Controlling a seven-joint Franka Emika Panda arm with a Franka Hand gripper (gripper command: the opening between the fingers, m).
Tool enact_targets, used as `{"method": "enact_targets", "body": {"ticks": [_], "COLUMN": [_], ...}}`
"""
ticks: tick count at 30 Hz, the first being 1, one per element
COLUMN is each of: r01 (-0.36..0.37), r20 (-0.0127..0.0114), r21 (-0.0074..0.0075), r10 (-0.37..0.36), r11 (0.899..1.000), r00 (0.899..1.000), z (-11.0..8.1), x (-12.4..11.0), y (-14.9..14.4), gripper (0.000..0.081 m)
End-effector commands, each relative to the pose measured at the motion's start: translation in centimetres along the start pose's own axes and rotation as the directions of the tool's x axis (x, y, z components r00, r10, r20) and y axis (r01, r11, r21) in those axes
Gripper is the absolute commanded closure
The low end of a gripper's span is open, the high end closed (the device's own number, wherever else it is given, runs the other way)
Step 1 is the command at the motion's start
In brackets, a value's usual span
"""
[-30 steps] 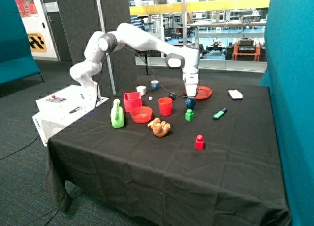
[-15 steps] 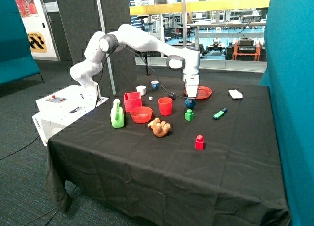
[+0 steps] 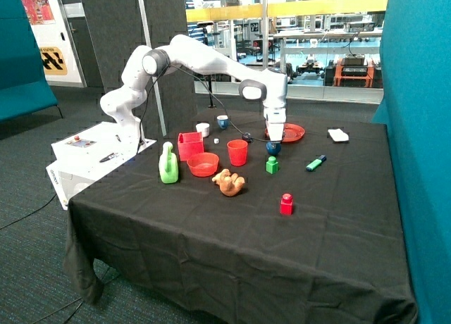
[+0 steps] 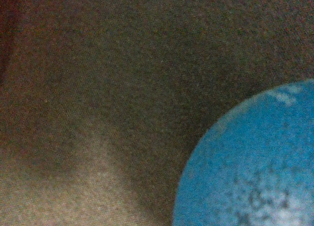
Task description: Put the ball in the red pot
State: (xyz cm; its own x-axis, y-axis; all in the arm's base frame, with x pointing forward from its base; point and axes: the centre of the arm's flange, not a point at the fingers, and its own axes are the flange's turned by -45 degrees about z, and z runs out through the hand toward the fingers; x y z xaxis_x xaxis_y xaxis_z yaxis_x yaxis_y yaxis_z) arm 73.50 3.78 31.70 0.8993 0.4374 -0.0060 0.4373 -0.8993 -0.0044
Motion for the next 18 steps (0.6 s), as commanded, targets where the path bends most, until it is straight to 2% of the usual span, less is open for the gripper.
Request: {"method": "enact_targets", "body": {"ticks": [1, 4, 5, 6, 10, 11, 13, 18], "r01": [-0.001, -0.003, -0.004, -0.005, -0.008, -0.008, -0.007, -0.006], "r20": [-0.0061, -0.0061, -0.0061, -0.0061, -0.0061, -0.0061, -0.0061, -0.0061], "r21": [-0.0044, -0.0044, -0.0044, -0.0044, -0.0044, -0.0044, -0.0044, -0.0044], "r10": [0.001, 0.003, 0.004, 0.005, 0.008, 0.008, 0.007, 0.006], "r11": [1.000, 1.000, 1.000, 1.000, 1.000, 1.000, 1.000, 1.000], "r00": [1.000, 1.000, 1.000, 1.000, 1.000, 1.000, 1.000, 1.000], "z": [0.37, 0.46, 0.48, 0.50, 0.54, 0.55, 0.55, 0.58], "x": [-0.53, -0.70, -0.75, -0.79, -0.89, -0.91, -0.95, -1.02], "y": [-0.04, -0.01, 0.01, 0.02, 0.09, 0.11, 0.12, 0.17], "gripper": [0.0196, 0.0255, 0.0307, 0.0365, 0.0730, 0.0769, 0.0798, 0.0808]}}
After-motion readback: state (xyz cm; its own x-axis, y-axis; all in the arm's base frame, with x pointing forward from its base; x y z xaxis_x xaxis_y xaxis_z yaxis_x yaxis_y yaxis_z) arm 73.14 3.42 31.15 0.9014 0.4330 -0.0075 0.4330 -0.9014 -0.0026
